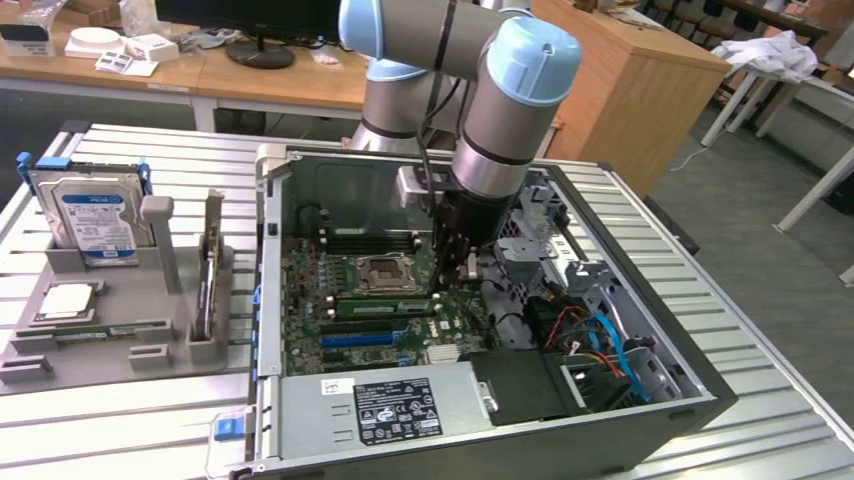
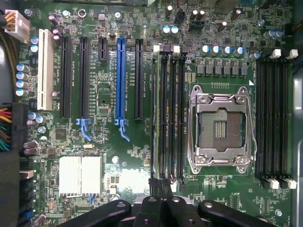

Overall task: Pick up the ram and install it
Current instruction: 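Press down the ram until it locks into place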

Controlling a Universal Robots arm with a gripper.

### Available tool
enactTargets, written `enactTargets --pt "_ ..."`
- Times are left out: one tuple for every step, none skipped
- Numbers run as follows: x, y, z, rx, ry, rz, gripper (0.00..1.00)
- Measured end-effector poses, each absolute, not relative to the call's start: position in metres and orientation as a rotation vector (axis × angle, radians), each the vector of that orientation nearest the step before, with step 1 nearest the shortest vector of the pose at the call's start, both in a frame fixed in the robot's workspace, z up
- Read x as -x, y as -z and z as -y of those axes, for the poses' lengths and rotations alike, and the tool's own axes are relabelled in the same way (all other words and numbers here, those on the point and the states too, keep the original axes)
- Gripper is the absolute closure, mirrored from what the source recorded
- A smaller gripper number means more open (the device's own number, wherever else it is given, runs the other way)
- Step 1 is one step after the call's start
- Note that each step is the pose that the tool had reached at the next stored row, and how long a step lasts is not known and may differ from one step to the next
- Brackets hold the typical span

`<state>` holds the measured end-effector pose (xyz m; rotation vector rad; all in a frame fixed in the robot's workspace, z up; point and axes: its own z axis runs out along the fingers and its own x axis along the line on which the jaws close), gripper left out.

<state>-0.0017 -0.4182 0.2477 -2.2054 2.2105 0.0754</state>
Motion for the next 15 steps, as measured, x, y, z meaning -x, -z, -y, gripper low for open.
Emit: enactTargets --pt "0.002 -0.248 0.418 2.205 -0.075 -2.211 0.89" --pt "0.002 -0.248 0.418 2.205 -0.075 -2.211 0.89" --pt "0.002 -0.248 0.418 2.205 -0.075 -2.211 0.89" --pt "0.003 -0.248 0.418 2.205 -0.075 -2.211 0.89" --pt "0.004 -0.248 0.418 2.205 -0.075 -2.211 0.89" --pt "0.005 -0.248 0.418 2.206 -0.075 -2.211 0.89" --pt "0.007 -0.248 0.418 2.206 -0.075 -2.211 0.89" --pt "0.009 -0.248 0.418 2.206 -0.075 -2.211 0.89" --pt "0.010 -0.248 0.418 2.206 -0.075 -2.211 0.89" --pt "0.013 -0.248 0.418 2.205 -0.075 -2.211 0.89" --pt "0.015 -0.248 0.418 2.206 -0.075 -2.211 0.89" --pt "0.017 -0.248 0.418 2.205 -0.075 -2.211 0.89" --pt "0.019 -0.248 0.418 2.205 -0.075 -2.211 0.89" --pt "0.021 -0.248 0.418 2.205 -0.075 -2.211 0.89" --pt "0.024 -0.248 0.418 2.206 -0.075 -2.210 0.89"
